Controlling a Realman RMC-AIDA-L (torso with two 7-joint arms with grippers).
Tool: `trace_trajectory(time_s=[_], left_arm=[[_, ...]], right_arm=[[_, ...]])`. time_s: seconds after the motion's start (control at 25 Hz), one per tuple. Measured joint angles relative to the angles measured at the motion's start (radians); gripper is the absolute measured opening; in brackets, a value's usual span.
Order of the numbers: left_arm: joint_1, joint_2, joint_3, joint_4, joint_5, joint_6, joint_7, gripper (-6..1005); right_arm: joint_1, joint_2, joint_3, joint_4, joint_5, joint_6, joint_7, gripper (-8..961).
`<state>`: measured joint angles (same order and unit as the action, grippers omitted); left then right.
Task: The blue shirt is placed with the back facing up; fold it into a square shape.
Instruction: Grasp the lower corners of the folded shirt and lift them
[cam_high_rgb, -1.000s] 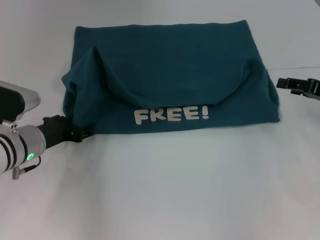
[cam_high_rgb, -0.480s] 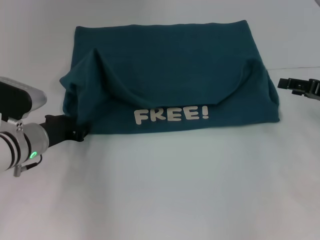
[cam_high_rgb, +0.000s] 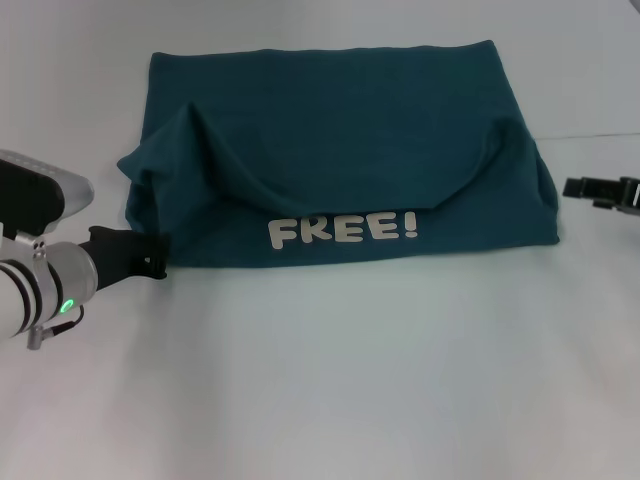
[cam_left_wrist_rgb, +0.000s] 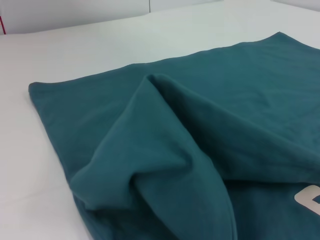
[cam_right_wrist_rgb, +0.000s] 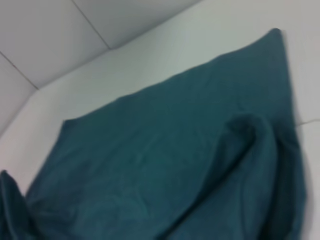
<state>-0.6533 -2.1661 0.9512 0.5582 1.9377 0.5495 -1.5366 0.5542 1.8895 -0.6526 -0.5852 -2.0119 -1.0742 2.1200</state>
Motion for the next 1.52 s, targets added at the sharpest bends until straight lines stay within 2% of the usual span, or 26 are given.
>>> trace_trajectory(time_s=[0.2,0.28,0.32,0.44,0.56,0.6,0.64,0.76,1.12,1.52], left_arm=[[0.000,0.000,-0.003,0.006,-0.003,0.001,-0.003,27],[0.002,0.000,-0.004,0.014,-0.003,0.005,-0.014,27],[0.002,0.000,-0.004,0.017,-0.003,0.006,-0.019,26],[0.001,0.000,-0.003,0.019,-0.003,0.007,-0.026,26],[-0.002,0.000,0.000,0.019,-0.003,0.007,-0.026,27],[-0.002,0.001,0.000,0.019,-0.003,0.007,-0.026,27],[-0.002,0.001,0.000,0.020,-0.004,0.007,-0.027,27],[-0.002,0.001,-0.001,0.023,-0.004,0.007,-0.027,27],[-0.005,0.003,-0.005,0.026,-0.003,0.002,-0.028,26],[-0.014,0.005,-0.008,0.026,-0.002,-0.007,-0.028,27]], right_arm=[[0.006,0.002,-0.001,0.001,-0.063,0.042,0.028,664],[0.008,0.008,-0.001,0.001,-0.079,0.059,0.030,665],[0.013,0.018,-0.003,0.002,-0.094,0.086,0.031,665],[0.021,0.031,-0.005,0.003,-0.117,0.120,0.031,654],[0.041,0.059,-0.005,0.005,-0.157,0.180,0.030,644],[0.053,0.075,-0.005,0.006,-0.177,0.212,0.028,640],[0.053,0.075,-0.005,0.006,-0.177,0.212,0.028,636],[0.076,0.094,-0.006,0.015,-0.207,0.258,0.024,626],[0.128,0.102,-0.016,0.081,-0.234,0.338,0.021,594],[0.137,0.104,-0.018,0.082,-0.228,0.306,0.029,558]])
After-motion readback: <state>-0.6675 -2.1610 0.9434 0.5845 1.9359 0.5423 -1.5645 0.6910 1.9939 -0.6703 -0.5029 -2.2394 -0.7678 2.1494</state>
